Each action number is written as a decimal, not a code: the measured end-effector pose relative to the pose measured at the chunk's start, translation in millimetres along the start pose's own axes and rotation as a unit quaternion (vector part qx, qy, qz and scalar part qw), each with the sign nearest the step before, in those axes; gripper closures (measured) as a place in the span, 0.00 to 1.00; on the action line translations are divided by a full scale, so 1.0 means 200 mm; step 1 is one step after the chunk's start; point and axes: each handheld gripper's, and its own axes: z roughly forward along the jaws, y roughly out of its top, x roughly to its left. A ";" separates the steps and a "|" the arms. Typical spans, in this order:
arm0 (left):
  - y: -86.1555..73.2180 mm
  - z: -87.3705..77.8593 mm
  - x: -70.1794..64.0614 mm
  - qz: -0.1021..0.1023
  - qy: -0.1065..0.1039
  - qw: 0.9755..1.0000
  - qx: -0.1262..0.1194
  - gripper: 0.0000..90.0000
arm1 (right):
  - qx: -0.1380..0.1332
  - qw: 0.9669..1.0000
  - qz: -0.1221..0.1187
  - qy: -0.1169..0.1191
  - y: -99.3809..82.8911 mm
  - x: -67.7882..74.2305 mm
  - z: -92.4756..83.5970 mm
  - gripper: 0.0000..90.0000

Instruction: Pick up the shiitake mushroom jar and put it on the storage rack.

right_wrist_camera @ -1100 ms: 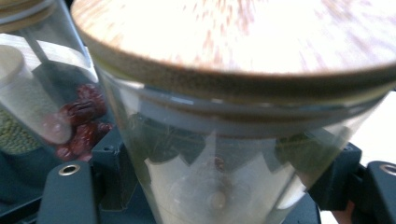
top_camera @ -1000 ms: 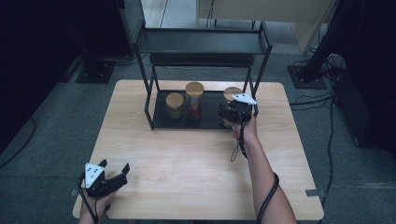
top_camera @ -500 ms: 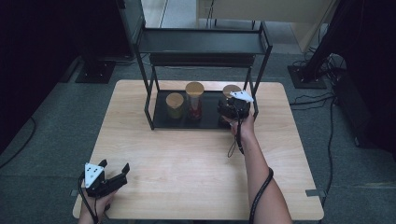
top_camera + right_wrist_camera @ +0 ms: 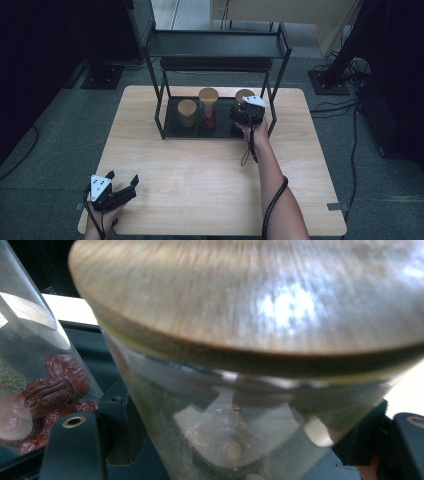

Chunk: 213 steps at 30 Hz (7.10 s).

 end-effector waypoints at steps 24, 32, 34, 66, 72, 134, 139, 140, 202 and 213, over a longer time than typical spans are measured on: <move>-0.01 -0.01 0.00 0.001 -0.001 1.000 -0.009 0.12 | 0.002 1.000 0.001 -0.006 0.03 0.02 0.08 0.27; -0.01 -0.01 -0.01 0.004 -0.001 1.000 -0.006 0.12 | -0.002 1.000 -0.001 0.019 0.01 0.01 0.06 0.09; -0.01 -0.01 -0.01 0.005 0.000 1.000 -0.006 0.12 | -0.004 1.000 0.004 0.015 0.01 0.00 0.04 0.03; -0.01 -0.01 -0.01 0.012 -0.001 1.000 -0.005 0.12 | -0.015 0.999 -0.011 0.041 -0.26 -0.03 -0.12 0.00; 0.00 -0.01 -0.01 0.012 -0.002 1.000 -0.004 0.12 | -0.011 0.999 -0.012 0.040 -0.33 -0.02 -0.13 0.00; -0.01 -0.01 -0.02 0.016 -0.003 1.000 -0.005 0.12 | -0.020 0.998 -0.051 0.017 -0.55 -0.05 -0.44 0.00; -0.01 -0.01 -0.01 0.015 -0.003 1.000 -0.006 0.12 | -0.021 0.998 -0.054 0.017 -0.57 -0.06 -0.47 0.00; -0.01 -0.01 -0.01 0.015 -0.003 1.000 -0.006 0.12 | -0.021 0.998 -0.054 0.017 -0.57 -0.06 -0.47 0.00; -0.01 -0.01 -0.02 0.022 0.001 1.000 -0.006 0.12 | -0.022 0.999 -0.045 0.016 -0.73 -0.09 -0.77 0.00; -0.01 -0.01 -0.02 0.022 0.001 1.000 -0.006 0.12 | -0.023 0.999 -0.033 0.019 -0.76 -0.13 -0.82 0.00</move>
